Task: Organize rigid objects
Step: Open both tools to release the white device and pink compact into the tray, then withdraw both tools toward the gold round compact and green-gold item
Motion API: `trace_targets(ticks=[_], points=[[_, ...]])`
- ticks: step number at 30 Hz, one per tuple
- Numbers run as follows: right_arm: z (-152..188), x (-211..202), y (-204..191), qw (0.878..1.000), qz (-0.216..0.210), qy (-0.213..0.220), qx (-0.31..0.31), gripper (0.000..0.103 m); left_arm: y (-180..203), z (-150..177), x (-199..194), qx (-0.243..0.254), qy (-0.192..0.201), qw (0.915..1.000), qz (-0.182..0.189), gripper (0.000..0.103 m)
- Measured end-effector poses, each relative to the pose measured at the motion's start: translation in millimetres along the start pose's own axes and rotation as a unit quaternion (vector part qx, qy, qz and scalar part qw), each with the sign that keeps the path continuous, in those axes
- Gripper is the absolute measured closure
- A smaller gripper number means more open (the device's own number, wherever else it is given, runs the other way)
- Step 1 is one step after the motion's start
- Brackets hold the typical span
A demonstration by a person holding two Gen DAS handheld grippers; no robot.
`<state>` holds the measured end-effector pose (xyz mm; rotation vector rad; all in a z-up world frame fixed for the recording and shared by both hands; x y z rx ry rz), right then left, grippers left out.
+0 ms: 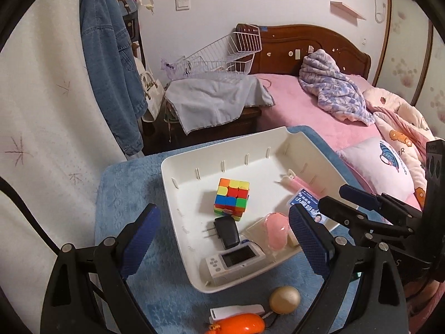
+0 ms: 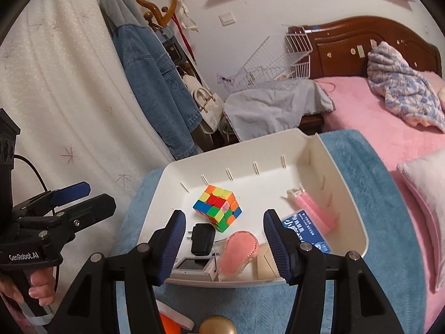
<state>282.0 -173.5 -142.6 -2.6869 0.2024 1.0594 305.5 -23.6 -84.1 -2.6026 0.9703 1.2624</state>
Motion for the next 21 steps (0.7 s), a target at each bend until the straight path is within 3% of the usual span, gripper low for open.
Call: trace_targets(ticks=[12, 21], points=[[0, -58, 7, 0.997, -0.010, 0.060, -0.046, 0.029, 36, 10, -33, -0.033, 0.022, 0.9992, 0.002, 0.009], [9, -91, 20, 0.994, -0.019, 0.072, -0.083, 0.024, 61, 25, -57, -0.063, 0.046, 0.9968, -0.019, 0.009]])
Point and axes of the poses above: each gripper's, at about its wrist camera, not at the fingertips, and x roughly the way its jaws point, y to its right, z to its underside, the point moved 4 cm from there along x, roughly the way its jaws point, and after that the axes turned 14 degrees about z, right-handed, at the moved point
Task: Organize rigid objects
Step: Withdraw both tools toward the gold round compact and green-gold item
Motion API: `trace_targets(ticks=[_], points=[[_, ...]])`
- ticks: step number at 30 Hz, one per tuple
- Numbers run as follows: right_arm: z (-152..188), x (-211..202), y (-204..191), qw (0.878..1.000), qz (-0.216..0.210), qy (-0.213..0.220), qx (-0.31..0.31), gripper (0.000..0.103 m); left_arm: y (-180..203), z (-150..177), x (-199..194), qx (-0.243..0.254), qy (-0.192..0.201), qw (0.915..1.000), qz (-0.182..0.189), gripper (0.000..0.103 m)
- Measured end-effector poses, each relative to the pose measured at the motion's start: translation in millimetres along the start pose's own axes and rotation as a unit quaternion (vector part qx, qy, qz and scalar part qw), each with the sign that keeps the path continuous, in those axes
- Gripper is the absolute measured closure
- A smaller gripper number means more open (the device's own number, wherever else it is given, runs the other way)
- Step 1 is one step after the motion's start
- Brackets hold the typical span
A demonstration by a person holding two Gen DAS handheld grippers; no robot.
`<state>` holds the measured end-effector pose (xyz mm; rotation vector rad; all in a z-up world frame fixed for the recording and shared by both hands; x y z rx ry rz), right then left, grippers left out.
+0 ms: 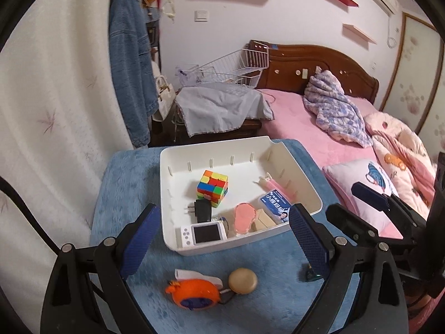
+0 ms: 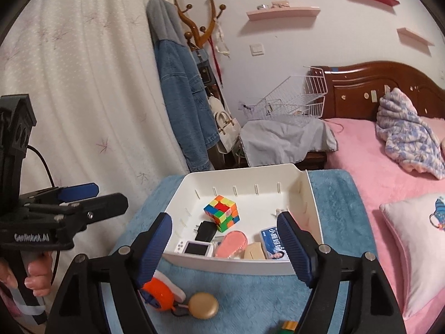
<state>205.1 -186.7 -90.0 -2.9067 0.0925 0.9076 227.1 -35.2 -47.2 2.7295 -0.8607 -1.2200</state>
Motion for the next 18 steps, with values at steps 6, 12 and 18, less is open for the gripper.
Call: trace_targets(ticks=[6, 12, 18], points=[[6, -18, 8, 1.000, -0.007, 0.002, -0.021, 0.022, 6, 19, -10, -0.046, 0.006, 0.9989, -0.006, 0.009], [17, -33, 17, 0.999, -0.010, 0.000, -0.035, 0.022, 8, 44, -12, -0.111, 0.014, 0.9937, -0.013, 0.009], [33, -40, 22, 0.997, -0.014, -0.001, -0.071, 0.022, 7, 75, -5, -0.198, 0.019, 0.9800, -0.014, 0.009]])
Point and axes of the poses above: each gripper's, at about its wrist camera, not at the fingertips, and x roughly the way its jaws point, y to its right, z to its underside, the point moved 4 cm from there along x, roughly the way its jaws point, and after that the axes turned 14 degrees about z, right-handed, at the moved point
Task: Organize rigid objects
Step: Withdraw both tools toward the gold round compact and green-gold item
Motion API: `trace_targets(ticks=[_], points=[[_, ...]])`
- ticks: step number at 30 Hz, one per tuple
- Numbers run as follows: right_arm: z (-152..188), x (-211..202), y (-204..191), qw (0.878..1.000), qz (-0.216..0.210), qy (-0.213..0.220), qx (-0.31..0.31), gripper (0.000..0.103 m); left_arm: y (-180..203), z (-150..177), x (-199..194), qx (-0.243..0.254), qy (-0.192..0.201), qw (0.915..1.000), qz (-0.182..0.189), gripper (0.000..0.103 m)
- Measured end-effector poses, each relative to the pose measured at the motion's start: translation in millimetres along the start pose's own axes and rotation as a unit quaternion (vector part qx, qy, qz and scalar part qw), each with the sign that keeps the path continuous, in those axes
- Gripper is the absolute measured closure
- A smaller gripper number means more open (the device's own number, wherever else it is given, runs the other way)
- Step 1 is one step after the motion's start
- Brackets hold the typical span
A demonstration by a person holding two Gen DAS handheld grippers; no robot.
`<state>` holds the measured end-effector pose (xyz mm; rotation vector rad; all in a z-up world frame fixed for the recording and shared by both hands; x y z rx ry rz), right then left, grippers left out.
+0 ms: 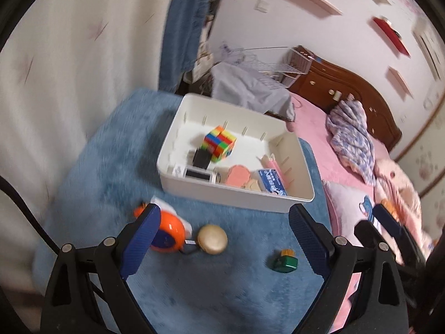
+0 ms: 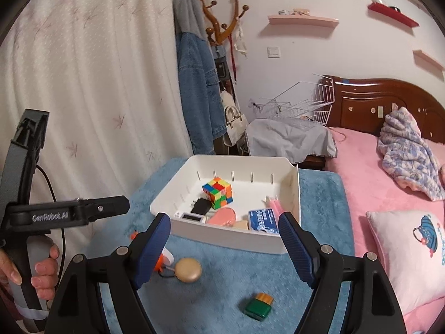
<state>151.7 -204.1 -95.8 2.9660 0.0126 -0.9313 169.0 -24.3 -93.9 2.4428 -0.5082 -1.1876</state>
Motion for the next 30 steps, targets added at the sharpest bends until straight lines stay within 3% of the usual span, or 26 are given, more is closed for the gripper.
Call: trace_targets(ticks=[16, 30], points=[[63, 18, 0, 0.987, -0.036, -0.082, -0.137, 0.022, -24, 53, 45, -0.134, -0.022, 0.9896, -0.046, 0.008], [100, 62, 14, 0.964, -0.060, -0.188, -0.180, 0.022, -38, 70, 121, -0.205, -0.085, 0.9721, -0.077, 0.008]])
Point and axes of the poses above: each gripper's, at about its wrist camera, not at the fingertips, and x roughly the way its jaws point, y to its right, z to its underside, the point moved 4 cm from there along x, roughly the way its jaws point, and after that the axes turned 14 degrees about z, right-handed, at the moved point
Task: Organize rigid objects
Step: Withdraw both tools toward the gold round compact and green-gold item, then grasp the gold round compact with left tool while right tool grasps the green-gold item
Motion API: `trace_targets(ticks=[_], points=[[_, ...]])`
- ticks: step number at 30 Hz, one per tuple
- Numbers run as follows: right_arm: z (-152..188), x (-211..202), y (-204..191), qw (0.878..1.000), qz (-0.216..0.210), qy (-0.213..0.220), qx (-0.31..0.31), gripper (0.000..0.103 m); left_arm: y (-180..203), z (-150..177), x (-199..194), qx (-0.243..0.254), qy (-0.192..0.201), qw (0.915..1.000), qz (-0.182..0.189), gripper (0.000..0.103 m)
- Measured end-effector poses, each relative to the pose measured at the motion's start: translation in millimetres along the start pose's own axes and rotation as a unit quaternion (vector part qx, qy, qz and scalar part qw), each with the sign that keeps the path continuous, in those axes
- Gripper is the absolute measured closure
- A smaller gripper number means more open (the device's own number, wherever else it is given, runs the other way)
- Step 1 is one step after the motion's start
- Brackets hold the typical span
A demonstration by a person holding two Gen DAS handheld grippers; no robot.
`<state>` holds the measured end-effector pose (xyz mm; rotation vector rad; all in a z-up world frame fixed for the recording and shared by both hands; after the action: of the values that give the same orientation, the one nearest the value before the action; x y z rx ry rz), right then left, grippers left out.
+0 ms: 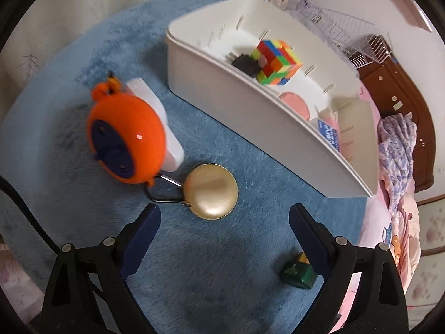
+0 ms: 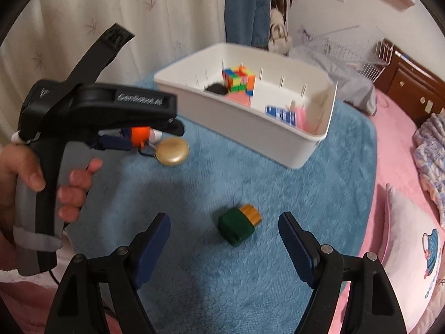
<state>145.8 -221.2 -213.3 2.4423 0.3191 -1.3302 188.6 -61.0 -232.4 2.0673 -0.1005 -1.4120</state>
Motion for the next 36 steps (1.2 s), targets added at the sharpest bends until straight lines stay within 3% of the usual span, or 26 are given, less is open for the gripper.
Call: trace_targets(ticks=[10, 22, 28, 36], points=[[9, 33, 25, 0.997, -0.025, -0.058, 0.051, 0.022, -3, -1, 29, -0.054, -0.013, 0.9968, -0.057, 0.008], [9, 60, 23, 0.991, -0.049, -0.101, 0.076, 0.022, -9, 6, 39, -0.050, -0.036, 0.9877, -0.144, 0.009], [9, 68, 16, 0.990, -0.056, -0.107, 0.071, 0.022, -17, 8, 43, -0.069, -0.041, 0.9855, -0.150, 0.011], [10, 81, 5, 0.990, -0.059, -0.112, 0.061, 0.022, -15, 11, 42, -0.061, -0.037, 0.9824, -0.173, 0.021]])
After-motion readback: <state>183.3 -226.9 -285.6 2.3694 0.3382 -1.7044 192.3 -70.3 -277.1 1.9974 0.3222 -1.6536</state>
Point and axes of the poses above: each gripper's, at about its wrist camera, not at the fingertips, and x roughly the way its jaws point, y to its right, z to its underside, the point moved 4 cm from there along x, roughly the way its jaws point, and after that the axes turned 14 degrees about z, right-handed, at the moved point
